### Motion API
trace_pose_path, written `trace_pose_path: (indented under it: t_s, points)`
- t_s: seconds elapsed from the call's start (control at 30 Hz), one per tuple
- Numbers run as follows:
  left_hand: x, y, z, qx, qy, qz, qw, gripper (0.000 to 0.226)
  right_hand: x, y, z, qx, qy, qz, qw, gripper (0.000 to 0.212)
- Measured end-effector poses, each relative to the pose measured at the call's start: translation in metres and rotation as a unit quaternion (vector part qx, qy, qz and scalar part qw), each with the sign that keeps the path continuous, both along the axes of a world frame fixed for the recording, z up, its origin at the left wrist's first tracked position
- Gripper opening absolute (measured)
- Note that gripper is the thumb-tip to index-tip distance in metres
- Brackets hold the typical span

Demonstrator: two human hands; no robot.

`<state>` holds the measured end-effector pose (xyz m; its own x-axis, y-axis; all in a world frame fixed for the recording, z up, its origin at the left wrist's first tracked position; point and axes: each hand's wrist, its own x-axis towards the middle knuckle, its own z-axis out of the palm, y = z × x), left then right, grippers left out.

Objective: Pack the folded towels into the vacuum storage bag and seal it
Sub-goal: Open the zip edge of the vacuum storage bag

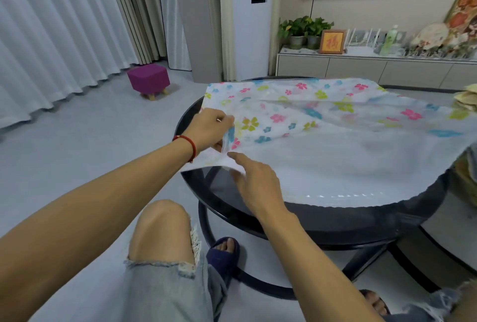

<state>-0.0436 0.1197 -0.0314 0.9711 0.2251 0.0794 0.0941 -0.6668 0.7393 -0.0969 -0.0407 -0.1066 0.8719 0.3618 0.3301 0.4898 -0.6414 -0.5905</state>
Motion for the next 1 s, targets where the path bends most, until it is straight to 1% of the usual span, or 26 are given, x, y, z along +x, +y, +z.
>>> trace_pose_path:
  t_s: [0.03, 0.07, 0.1, 0.13, 0.2, 0.27, 0.3, 0.33, 0.37, 0.4, 0.47, 0.5, 0.57, 0.6, 0.63, 0.7, 0.77, 0.8, 0.83, 0.87, 0.9, 0.93, 0.97, 1.0]
  points:
    - [-0.006, 0.002, -0.003, 0.044, 0.011, -0.027, 0.999, 0.029, 0.007, 0.006, 0.003, 0.023, 0.014, 0.0, 1.0, 0.031]
    - [-0.012, 0.005, -0.006, 0.111, 0.025, -0.054, 0.992, 0.028, 0.012, 0.009, 0.004, 0.052, 0.022, 0.0, 0.998, 0.027]
    - [-0.017, 0.008, -0.009, 0.171, 0.038, -0.068, 0.982, 0.03, 0.015, 0.01, 0.003, 0.086, 0.027, 0.002, 0.996, 0.025]
    - [-0.021, 0.012, -0.011, 0.206, 0.04, -0.065, 0.976, 0.032, 0.015, 0.01, 0.001, 0.11, 0.03, 0.002, 0.993, 0.023]
    - [-0.022, 0.02, -0.011, 0.205, 0.018, -0.043, 0.978, 0.032, 0.013, 0.008, -0.008, 0.142, 0.035, 0.006, 0.989, 0.02]
    - [-0.017, 0.024, -0.005, 0.141, 0.013, -0.023, 0.99, 0.027, 0.002, 0.005, -0.023, 0.146, 0.069, 0.027, 0.987, 0.017]
    - [-0.013, 0.025, -0.001, 0.098, 0.015, -0.013, 0.995, 0.027, -0.005, 0.002, -0.029, 0.13, 0.087, 0.038, 0.987, 0.019]
    - [-0.01, 0.026, 0.003, 0.059, 0.017, -0.002, 0.998, 0.027, -0.013, -0.002, -0.035, 0.102, 0.086, 0.048, 0.99, 0.025]
    - [-0.007, 0.026, 0.006, 0.03, 0.023, 0.009, 0.999, 0.027, -0.019, -0.006, -0.039, 0.061, 0.058, 0.058, 0.995, 0.028]
    - [-0.006, 0.026, 0.007, 0.007, 0.033, 0.015, 0.999, 0.027, -0.022, -0.009, -0.042, 0.021, 0.029, 0.057, 0.998, 0.026]
    - [-0.006, 0.024, 0.006, -0.024, 0.055, 0.003, 0.998, 0.026, -0.019, -0.006, -0.038, -0.02, -0.018, 0.019, 0.999, 0.014]
    - [-0.007, 0.023, 0.004, -0.023, 0.059, -0.007, 0.998, 0.026, -0.017, 0.001, -0.03, -0.025, -0.032, 0.003, 0.999, 0.021]
    - [-0.01, 0.021, 0.001, 0.005, 0.052, -0.017, 0.998, 0.027, -0.013, 0.018, -0.015, -0.009, -0.026, 0.016, 1.0, 0.043]
    - [-0.011, 0.021, 0.0, 0.02, 0.045, -0.017, 0.999, 0.028, -0.012, 0.027, -0.008, 0.005, -0.018, 0.023, 1.0, 0.042]
    - [-0.01, 0.021, 0.0, 0.036, 0.035, -0.013, 0.999, 0.029, -0.01, 0.034, -0.005, 0.007, -0.013, 0.031, 0.999, 0.034]
    - [-0.009, 0.025, 0.002, 0.074, 0.013, -0.002, 0.997, 0.029, -0.01, 0.04, -0.005, -0.029, 0.007, 0.054, 0.998, 0.019]
    - [-0.008, 0.028, 0.003, 0.142, -0.003, -0.004, 0.99, 0.025, -0.016, 0.031, -0.007, -0.053, 0.034, 0.086, 0.994, 0.02]
    - [-0.009, 0.028, 0.003, 0.188, -0.007, -0.013, 0.982, 0.023, -0.017, 0.022, -0.009, -0.038, 0.039, 0.092, 0.994, 0.026]
    - [-0.01, 0.026, 0.002, 0.229, -0.01, -0.021, 0.973, 0.029, -0.016, 0.01, -0.011, 0.007, 0.058, 0.076, 0.995, 0.034]
    - [-0.01, 0.022, 0.001, 0.257, -0.01, -0.03, 0.966, 0.04, -0.016, -0.006, -0.008, 0.099, 0.103, 0.032, 0.989, 0.04]
    - [-0.011, 0.015, 0.001, 0.278, -0.011, -0.04, 0.96, 0.05, -0.013, -0.026, -0.004, 0.205, 0.14, -0.033, 0.968, 0.043]
    - [-0.011, 0.005, 0.0, 0.303, -0.016, -0.057, 0.951, 0.056, -0.008, -0.049, -0.002, 0.283, 0.155, -0.109, 0.94, 0.043]
    - [-0.009, -0.008, -0.001, 0.332, -0.022, -0.08, 0.94, 0.061, -0.002, -0.074, -0.001, 0.312, 0.146, -0.182, 0.921, 0.043]
    - [-0.007, -0.023, -0.002, 0.362, -0.028, -0.103, 0.926, 0.063, 0.006, -0.099, 0.001, 0.275, 0.133, -0.24, 0.921, 0.044]
